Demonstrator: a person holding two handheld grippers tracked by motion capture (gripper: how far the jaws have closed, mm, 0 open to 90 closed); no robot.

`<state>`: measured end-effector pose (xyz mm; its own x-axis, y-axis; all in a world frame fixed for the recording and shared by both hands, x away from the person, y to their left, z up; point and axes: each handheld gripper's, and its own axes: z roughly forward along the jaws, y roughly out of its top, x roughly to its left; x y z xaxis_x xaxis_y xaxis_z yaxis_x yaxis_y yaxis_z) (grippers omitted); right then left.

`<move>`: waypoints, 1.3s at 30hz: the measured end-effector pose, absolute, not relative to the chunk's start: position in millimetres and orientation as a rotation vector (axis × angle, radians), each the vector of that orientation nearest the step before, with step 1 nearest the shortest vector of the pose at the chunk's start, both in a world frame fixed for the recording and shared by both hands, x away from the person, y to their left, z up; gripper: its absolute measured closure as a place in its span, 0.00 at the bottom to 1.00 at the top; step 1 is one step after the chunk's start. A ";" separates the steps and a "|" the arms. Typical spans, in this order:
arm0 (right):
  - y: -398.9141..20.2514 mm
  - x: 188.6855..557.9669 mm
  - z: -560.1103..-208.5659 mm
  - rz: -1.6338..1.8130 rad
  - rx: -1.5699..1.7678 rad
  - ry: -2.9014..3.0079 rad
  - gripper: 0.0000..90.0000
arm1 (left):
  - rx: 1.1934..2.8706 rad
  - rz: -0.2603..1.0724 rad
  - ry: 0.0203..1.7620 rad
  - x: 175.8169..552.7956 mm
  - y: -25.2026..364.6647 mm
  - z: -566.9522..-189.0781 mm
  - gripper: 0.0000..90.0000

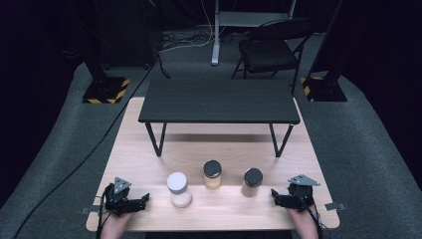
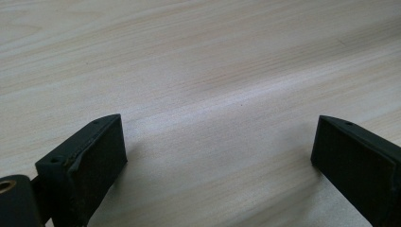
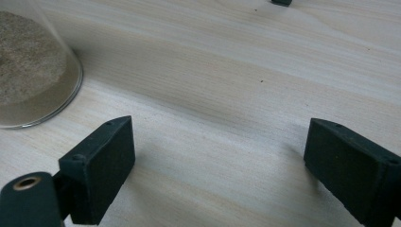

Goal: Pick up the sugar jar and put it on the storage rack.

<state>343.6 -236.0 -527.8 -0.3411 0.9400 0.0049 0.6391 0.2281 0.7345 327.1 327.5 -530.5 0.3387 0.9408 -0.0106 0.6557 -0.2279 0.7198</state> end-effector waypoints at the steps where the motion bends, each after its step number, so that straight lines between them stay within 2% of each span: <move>1: -235.9 343.5 -527.8 0.907 1.451 2.064 0.10 | 1.974 0.580 1.393 327.1 327.6 -530.4 0.04; 29: -236.0 343.5 -527.8 0.908 1.449 2.066 0.09 | 1.917 0.516 1.357 322.2 333.0 -524.7 0.07; 39: -236.1 343.6 -527.8 0.909 1.448 2.068 0.09 | 1.896 0.545 1.329 313.6 334.8 -514.7 0.08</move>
<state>343.6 -236.1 -527.8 -0.3442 0.9389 0.0054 0.6390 0.2300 0.7340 313.6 334.8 -514.7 0.3714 0.9257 -0.0713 0.6091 -0.1850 0.7712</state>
